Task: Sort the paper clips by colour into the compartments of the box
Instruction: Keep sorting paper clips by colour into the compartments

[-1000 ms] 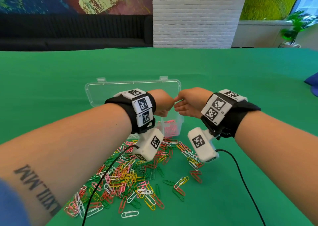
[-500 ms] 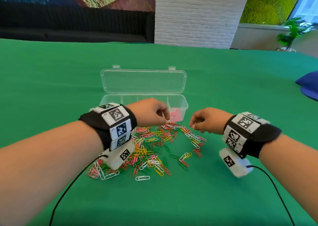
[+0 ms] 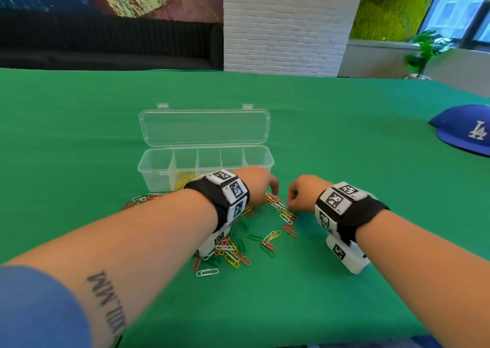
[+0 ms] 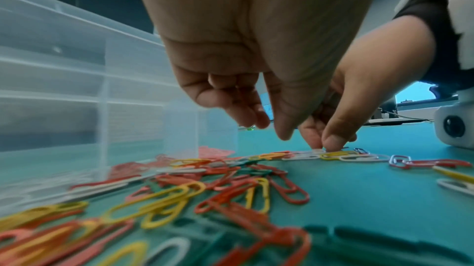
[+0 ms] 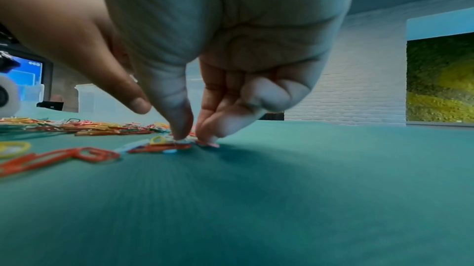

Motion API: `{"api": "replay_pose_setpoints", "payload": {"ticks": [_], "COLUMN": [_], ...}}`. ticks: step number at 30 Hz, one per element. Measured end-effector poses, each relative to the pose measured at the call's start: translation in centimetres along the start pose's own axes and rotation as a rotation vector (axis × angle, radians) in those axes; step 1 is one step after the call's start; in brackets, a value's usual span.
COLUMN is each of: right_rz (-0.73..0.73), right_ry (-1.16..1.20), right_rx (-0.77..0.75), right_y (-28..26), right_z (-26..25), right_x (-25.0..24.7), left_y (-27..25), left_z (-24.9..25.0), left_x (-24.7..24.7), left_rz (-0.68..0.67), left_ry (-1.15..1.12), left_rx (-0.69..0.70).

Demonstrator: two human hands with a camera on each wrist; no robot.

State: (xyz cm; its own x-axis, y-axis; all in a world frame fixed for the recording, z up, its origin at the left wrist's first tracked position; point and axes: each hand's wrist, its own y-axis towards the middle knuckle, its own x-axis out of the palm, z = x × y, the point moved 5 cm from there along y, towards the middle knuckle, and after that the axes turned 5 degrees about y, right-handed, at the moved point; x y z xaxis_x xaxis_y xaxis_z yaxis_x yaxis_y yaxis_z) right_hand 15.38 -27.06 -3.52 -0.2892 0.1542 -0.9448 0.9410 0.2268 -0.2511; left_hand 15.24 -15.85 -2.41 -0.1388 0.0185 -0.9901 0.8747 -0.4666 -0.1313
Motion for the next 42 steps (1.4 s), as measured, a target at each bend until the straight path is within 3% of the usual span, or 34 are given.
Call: {"api": "replay_pose_setpoints", "payload": {"ticks": [6,17,30,36,42], "right_rz": [0.004,0.013,0.115,0.101,0.073], "right_ry": [-0.046,-0.033,0.025,0.028,0.067], "right_rx": [-0.019,-0.003,0.165,0.153,0.076], "right_y": [0.3,0.6,0.5,0.1,-0.5], "right_z": [0.7,0.9,2.1,1.6,0.7], "right_x": [0.0,0.1,-1.0,-1.1,-0.9], "left_y": [1.9,2.9,2.6,1.7,0.3], "left_z": [1.5,1.4,1.6,1.5,0.0], "left_x": [0.7,1.2,1.9,2.0,1.3], "left_rz": [-0.092,-0.069,-0.044,-0.056,-0.052], "left_ry": [0.058,0.049,0.091,0.21,0.122], "left_rx": [0.072,0.061,0.116,0.129,0.064]}}
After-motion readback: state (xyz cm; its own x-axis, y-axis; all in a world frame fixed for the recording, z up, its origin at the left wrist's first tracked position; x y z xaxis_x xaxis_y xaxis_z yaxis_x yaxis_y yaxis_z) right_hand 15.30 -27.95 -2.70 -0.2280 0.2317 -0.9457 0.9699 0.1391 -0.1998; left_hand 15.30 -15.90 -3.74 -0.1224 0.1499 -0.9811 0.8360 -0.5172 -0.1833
